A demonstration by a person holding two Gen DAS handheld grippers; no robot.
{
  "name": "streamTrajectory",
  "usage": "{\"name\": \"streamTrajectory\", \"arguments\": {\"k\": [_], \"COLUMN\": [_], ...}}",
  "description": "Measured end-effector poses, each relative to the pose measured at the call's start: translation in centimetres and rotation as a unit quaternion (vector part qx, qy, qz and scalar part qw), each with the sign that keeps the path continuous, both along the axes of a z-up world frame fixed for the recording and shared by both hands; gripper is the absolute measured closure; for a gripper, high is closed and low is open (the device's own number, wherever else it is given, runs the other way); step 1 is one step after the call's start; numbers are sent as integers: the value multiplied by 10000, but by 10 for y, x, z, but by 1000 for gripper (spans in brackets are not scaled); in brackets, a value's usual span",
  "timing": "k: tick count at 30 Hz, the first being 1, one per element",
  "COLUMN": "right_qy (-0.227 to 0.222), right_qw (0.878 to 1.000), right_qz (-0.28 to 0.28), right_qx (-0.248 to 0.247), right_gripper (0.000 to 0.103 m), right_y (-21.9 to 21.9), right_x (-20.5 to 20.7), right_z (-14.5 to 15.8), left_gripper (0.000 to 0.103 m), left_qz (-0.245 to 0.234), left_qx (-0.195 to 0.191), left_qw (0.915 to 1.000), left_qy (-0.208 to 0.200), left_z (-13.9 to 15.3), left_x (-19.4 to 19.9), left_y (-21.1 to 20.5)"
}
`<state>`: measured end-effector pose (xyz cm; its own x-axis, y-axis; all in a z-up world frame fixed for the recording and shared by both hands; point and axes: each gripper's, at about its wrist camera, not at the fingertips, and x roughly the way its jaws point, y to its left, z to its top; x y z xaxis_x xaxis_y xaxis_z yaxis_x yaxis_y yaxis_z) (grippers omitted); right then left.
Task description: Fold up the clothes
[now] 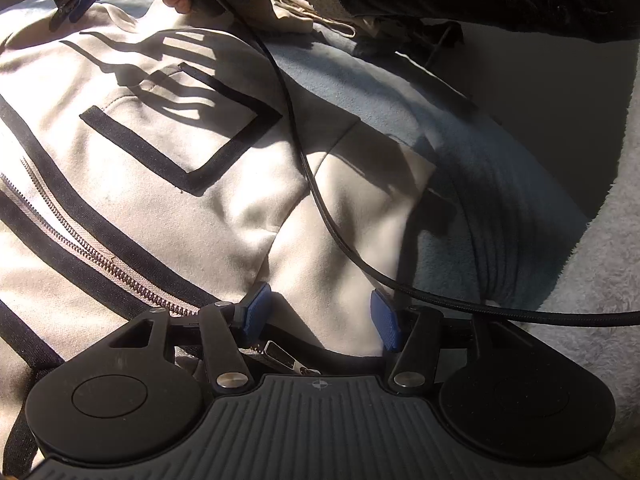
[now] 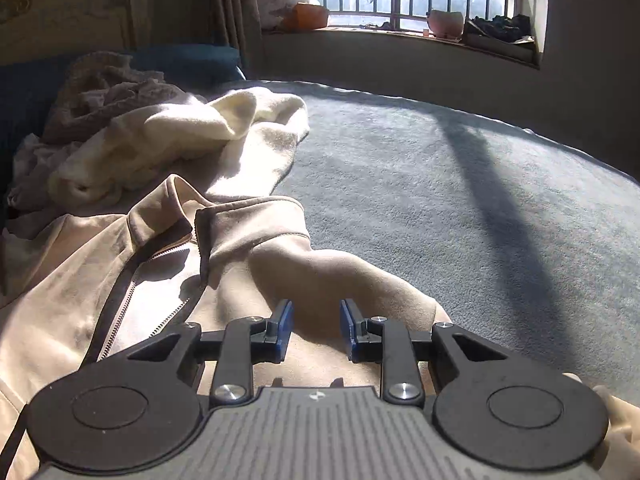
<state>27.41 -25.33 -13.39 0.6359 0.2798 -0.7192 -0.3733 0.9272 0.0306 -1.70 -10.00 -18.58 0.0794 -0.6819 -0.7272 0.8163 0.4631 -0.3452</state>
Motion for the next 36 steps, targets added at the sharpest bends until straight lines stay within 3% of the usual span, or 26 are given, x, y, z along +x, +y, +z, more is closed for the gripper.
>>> {"name": "streamTrajectory", "arguments": {"k": [2,4,7,13,15,17,22,23,25,26,31,34,36], "right_qy": [332,172,318,110,157,466,1504,1573,1589,1493,747,647,702], "right_qw": [9989,9988,9967,9970,9953,9935,9846,9836,9839,9855,9914,9888,9879], "right_qz": [-244,-449,-720,-413,-402,-341,-407,-434,-415,-332,-142,-413,-601], "right_qx": [-206,15,179,639,864,984,788,772,703,731,1068,1282,1244], "right_gripper": [77,77,74,73,54,45,43,45,68,88,90,91,85], "right_y": [10,10,13,24,32,39,57,57,58,58,57,54,52], "right_x": [23,33,38,37,48,66,116,119,120,117,104,109,114], "right_z": [-30,-34,-20,26,35,31,-10,-15,-20,-17,-6,-25,-41], "left_gripper": [47,47,47,47,46,46,46,46,46,46,46,46,46], "left_qz": [3,5,20,-9,-22,-31,-22,-20,-16,-18,-21,-20,-20], "left_qx": [-8,-18,-48,-118,-146,-169,-229,-240,-260,-270,-283,-279,-277], "left_qw": [10000,10000,10000,9999,9998,9998,9996,9995,9994,9993,9992,9992,9992], "left_qy": [-25,-17,24,85,92,106,184,198,226,242,283,294,301], "left_z": [0,0,1,1,1,1,1,0,0,0,0,0,0], "left_x": [-1,-1,1,4,4,5,8,8,9,10,11,11,11], "left_y": [1,1,1,4,4,4,7,7,8,8,10,10,11]}}
